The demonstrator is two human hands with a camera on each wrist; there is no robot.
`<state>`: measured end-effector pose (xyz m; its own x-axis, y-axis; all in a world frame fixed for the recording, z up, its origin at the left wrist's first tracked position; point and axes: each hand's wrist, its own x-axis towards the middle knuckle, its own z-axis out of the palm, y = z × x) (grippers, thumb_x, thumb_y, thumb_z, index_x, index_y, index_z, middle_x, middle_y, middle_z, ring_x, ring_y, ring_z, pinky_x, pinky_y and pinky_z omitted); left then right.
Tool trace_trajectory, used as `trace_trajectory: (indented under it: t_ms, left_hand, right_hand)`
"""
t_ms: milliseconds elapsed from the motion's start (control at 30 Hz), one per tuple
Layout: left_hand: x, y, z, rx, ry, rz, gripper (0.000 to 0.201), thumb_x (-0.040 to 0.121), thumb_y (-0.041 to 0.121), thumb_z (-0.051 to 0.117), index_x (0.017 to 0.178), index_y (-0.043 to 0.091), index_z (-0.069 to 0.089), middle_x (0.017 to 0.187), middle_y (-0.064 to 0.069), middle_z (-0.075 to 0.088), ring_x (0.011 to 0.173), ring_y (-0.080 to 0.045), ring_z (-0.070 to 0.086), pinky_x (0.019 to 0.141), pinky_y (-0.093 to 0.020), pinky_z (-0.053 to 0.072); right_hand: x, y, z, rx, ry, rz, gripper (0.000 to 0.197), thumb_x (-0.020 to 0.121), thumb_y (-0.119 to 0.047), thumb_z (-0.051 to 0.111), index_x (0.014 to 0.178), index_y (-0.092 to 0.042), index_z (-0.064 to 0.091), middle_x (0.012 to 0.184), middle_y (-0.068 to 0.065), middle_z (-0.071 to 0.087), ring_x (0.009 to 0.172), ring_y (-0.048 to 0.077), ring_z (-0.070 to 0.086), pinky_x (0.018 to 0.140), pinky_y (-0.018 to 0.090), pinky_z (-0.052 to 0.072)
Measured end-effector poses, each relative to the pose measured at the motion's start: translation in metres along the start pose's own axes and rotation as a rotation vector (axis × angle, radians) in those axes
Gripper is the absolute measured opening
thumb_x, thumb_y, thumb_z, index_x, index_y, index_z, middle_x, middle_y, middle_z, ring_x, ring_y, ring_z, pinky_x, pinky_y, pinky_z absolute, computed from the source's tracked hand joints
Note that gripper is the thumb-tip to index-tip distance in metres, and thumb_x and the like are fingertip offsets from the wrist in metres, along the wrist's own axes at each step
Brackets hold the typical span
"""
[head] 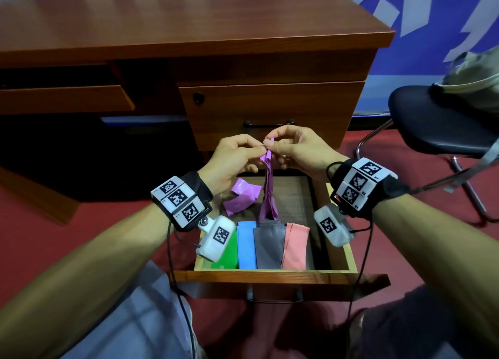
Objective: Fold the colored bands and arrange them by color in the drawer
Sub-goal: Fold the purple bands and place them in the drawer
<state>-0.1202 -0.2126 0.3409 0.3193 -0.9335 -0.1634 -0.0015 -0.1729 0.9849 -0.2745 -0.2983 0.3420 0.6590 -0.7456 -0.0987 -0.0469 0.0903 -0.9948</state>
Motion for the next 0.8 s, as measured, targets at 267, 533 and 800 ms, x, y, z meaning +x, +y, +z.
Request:
trace_trajectory:
  t_ms: [267,533,800]
  left_hand:
    - [0.0,0.002,-0.002,-0.098,-0.005,-0.049,0.014,0.093,0.0,0.066,0.082,0.009,0.068,0.073,-0.008,0.069,0.06,-0.012,0.063,0.055,-0.02,0.05]
    - [-0.002,0.0,0.001,-0.206,-0.025,-0.104,0.017,0.094,-0.006,0.058,0.083,0.006,0.063,0.066,-0.003,0.07,0.061,-0.012,0.066,0.057,-0.018,0.053]
    - [-0.004,0.0,0.002,-0.463,-0.092,-0.172,0.015,0.097,-0.002,0.054,0.096,-0.003,0.068,0.082,-0.012,0.071,0.075,-0.017,0.068,0.07,-0.021,0.055]
  right_hand:
    - [0.005,0.001,0.002,0.007,0.038,-0.017,0.026,0.087,-0.014,0.075,0.108,-0.003,0.064,0.072,0.01,0.062,0.055,0.013,0.057,0.052,0.025,0.049]
    - [0.005,0.016,0.01,0.178,0.011,0.028,0.019,0.091,-0.007,0.068,0.108,-0.002,0.062,0.074,0.009,0.063,0.056,0.013,0.055,0.055,0.024,0.049]
    - [0.005,0.014,0.023,0.445,0.103,0.093,0.024,0.093,0.004,0.053,0.116,-0.003,0.057,0.066,0.009,0.052,0.053,0.013,0.044,0.05,0.022,0.044]
